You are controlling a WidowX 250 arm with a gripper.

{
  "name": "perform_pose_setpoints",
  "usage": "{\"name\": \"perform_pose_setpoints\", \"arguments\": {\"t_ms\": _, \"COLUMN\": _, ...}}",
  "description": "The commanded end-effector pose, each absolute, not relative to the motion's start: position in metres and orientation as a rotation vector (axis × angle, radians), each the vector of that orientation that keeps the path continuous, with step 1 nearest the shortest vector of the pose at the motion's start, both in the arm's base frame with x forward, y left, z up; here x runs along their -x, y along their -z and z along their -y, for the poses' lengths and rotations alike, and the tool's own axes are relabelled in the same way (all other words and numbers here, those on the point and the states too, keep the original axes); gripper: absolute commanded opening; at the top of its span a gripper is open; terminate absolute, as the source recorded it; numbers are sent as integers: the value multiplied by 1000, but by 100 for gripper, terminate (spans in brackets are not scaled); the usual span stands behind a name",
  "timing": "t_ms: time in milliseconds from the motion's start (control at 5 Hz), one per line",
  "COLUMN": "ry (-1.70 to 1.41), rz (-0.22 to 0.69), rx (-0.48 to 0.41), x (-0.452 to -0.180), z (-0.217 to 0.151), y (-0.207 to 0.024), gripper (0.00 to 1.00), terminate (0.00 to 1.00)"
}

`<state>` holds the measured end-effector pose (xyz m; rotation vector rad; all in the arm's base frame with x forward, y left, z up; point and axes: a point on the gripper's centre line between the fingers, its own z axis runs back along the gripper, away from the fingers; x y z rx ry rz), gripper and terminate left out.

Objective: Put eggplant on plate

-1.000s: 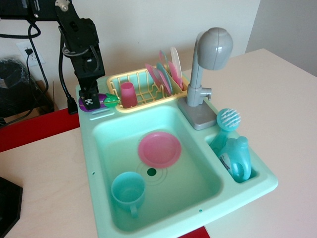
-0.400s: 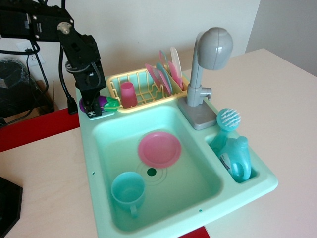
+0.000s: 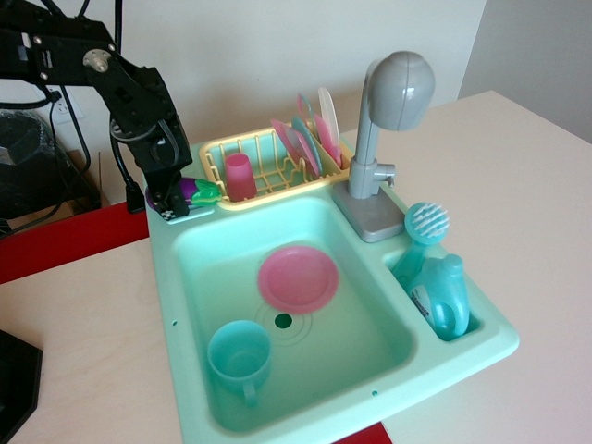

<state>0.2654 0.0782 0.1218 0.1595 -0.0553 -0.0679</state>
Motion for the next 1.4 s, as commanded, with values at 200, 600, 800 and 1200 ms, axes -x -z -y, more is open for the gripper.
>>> {"name": "perform_pose_setpoints", "arguments": {"t_ms": 200, "ry": 202, "rz": 256, "rx": -150, "x": -321, "z": -36, "y": -186, "gripper": 0, "terminate": 0}}
{"name": "perform_pose_setpoints", "arguments": {"t_ms": 600, "ry": 304, "rz": 237, "rx": -67, "x": -349, "z": 10, "y": -168, "gripper": 0, "terminate": 0}}
{"name": "perform_pose_setpoints", "arguments": {"t_ms": 800, "ry": 308, "rz": 196, "rx": -69, "x": -351, "z": 20, "y": -143, "gripper": 0, "terminate": 0}}
{"name": "perform_pose_setpoints", "arguments": {"t_ms": 1200, "ry": 285, "rz": 147, "rx": -88, "x": -354, "z": 19, "y": -104, "gripper": 0, "terminate": 0}}
